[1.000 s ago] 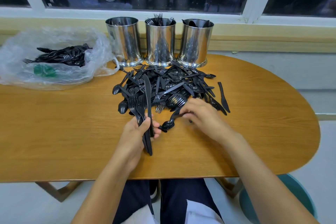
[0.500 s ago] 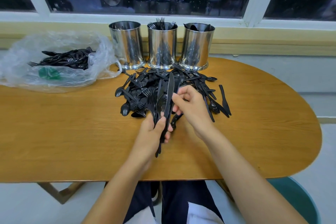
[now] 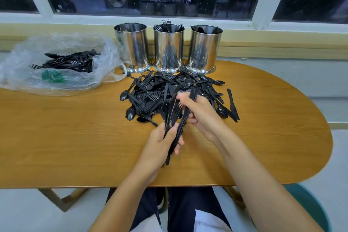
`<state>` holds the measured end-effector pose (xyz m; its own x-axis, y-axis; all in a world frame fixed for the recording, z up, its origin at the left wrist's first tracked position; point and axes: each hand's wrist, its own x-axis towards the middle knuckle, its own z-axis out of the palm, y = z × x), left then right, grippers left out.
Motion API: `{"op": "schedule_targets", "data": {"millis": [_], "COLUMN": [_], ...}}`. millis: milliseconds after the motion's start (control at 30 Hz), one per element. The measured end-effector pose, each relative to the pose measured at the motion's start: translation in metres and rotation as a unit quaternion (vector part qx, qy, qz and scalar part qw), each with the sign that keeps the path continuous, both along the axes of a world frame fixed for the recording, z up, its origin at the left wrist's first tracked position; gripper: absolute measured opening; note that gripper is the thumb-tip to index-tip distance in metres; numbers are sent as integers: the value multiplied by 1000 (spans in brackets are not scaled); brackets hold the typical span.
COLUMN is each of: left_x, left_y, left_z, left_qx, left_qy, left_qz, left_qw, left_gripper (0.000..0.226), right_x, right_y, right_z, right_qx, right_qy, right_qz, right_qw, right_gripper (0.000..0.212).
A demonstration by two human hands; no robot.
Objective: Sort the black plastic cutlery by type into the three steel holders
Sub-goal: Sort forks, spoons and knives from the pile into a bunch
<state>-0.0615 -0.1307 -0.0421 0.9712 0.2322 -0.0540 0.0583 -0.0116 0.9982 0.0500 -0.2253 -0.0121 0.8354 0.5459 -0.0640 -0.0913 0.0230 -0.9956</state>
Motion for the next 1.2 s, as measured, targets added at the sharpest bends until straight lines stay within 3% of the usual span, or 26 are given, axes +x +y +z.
{"op": "schedule_targets", "data": {"millis": [233,367,467,533,600,667,733,833,1033,1200], "left_x": [-1,2,3,3,3,4,7,10,6,14], "left_y": [7,8,9,12,18,22,23,19,20,26], "left_z": [0,-3,-6,-9,-11,-13,-11,-7,-7,-8], "left_qx": [6,-18,-24,-29,-43,-61,-93,-143,-136,62], "left_qy": [20,33,56,64,65,57,45,24,32,-16], "left_qz": [-40,-56,-62,-39,-6,9,9,-9,-102,-13], "left_qw": [999,998,996,997,997,996,995,989,985,998], "left_gripper": [25,22,22,20,20,22,24,29,38,17], "right_x": [3,6,16,28,36,34,25,14,5,2], "right_y": [-2,8,10,3,-6,-10,-9,0,6,12], "right_z": [-2,-4,3,11,16,16,12,5,3,3], "right_qx": [-37,-36,123,264,302,237,83,-106,-133,-124], "right_qy": [-27,-35,14,46,31,-7,-51,-107,-164,-417], "right_qz": [33,-57,-163,-211,-234,-195,-108,-10,90,54], "right_qw": [998,997,979,940,924,952,989,988,973,899], "right_gripper": [37,30,33,31,26,29,35,18,21,21]}}
